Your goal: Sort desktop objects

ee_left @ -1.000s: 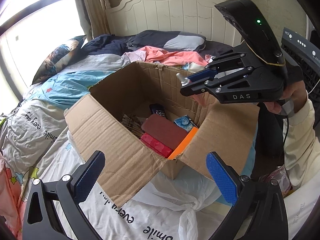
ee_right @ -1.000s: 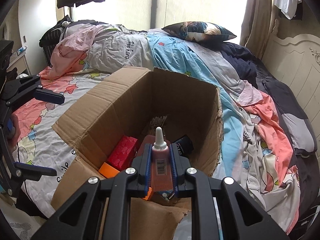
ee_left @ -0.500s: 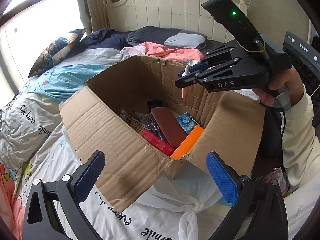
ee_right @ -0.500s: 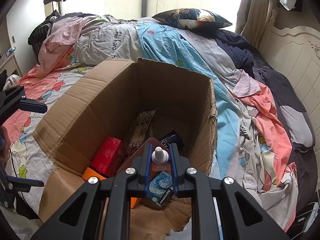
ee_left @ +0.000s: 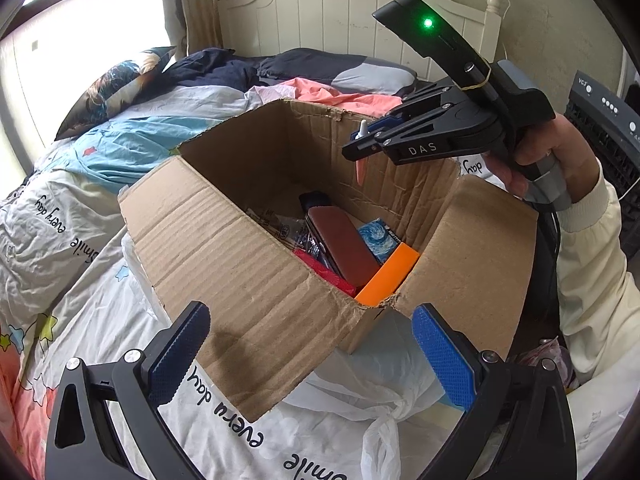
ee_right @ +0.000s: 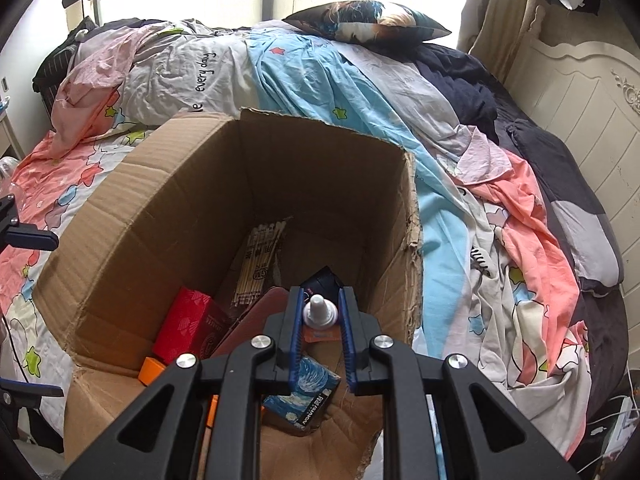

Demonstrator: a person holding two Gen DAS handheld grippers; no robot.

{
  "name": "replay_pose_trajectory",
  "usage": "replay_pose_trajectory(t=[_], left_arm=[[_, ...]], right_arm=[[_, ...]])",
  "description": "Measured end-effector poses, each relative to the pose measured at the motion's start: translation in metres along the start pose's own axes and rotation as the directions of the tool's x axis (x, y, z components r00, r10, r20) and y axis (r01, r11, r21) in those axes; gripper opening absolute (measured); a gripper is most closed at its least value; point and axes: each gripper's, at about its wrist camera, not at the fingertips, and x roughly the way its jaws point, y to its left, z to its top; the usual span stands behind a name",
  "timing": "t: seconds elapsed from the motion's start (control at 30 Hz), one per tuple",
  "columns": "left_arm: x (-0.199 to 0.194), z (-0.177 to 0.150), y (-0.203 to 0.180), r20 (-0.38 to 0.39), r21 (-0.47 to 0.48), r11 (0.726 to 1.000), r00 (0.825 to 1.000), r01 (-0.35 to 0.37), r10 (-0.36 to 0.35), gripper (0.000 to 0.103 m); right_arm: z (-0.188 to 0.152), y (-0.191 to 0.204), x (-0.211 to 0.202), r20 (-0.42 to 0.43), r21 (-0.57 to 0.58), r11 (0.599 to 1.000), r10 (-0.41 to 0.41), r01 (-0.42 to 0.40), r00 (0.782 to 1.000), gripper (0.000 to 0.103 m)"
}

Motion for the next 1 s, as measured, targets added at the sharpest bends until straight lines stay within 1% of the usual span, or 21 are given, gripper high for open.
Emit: replay_pose_trajectory(t=[0.2,0.4,0.53,0.7,0.73,0.77,0.83,1.0], left_arm=[[0.0014,0.0004,0.0007,0.0,-0.005,1.0,1.0,0.018,-0.018,0.103],[0.0044,-0.0009,0.0008,-0.014,-0.009,1.0,1.0,0.021,-0.021,0.103],[0.0024,-0.002,0.001,-0.013,-0.012,1.0,1.0,0.018,-0.018,0.103],[0.001,-0.0031,0.0015,-0.015,-0.015,1.0,1.0,0.015,-0.015,0.103],[0.0011,-0.0033,0.0015,-0.016,-0.017,1.0,1.0,0.013,-0.014,0.103],[0.0014,-0.0035,0.0012,-0.018,-0.018,1.0,1.0,0.011,-0.012,0.103],[0.0012,-0.004,-0.0004,-0.019,-0.014,1.0,1.0,0.011,-0.012,0.103],[-0.0021,-0.0046,-0.0016,-0.02,-0.01,1.0,1.0,0.009,-0.009,0.103]], right_arm=[[0.0001,-0.0031,0.0029,-0.029,0.008,1.0,-0.003,0.003,1.0,0.016],[0.0014,-0.0058,0.0083,-0.058,0.026,1.0,0.004,-0.003,0.998,0.016],[0.0032,-0.0073,0.0102,-0.064,0.048,0.999,0.02,-0.017,0.998,0.016],[0.0038,-0.0052,0.0081,-0.066,0.058,0.998,0.017,-0.013,0.998,0.017],[0.004,-0.0048,0.0082,-0.07,0.059,0.998,0.015,-0.011,0.997,0.024],[0.0042,-0.0049,0.0087,-0.074,0.06,0.998,0.015,-0.01,0.997,0.034],[0.0044,-0.0054,0.0088,-0.075,0.066,0.998,0.022,-0.017,0.997,0.046],[0.0037,-0.0006,0.0064,-0.075,0.062,0.998,0.021,-0.016,0.997,0.053]])
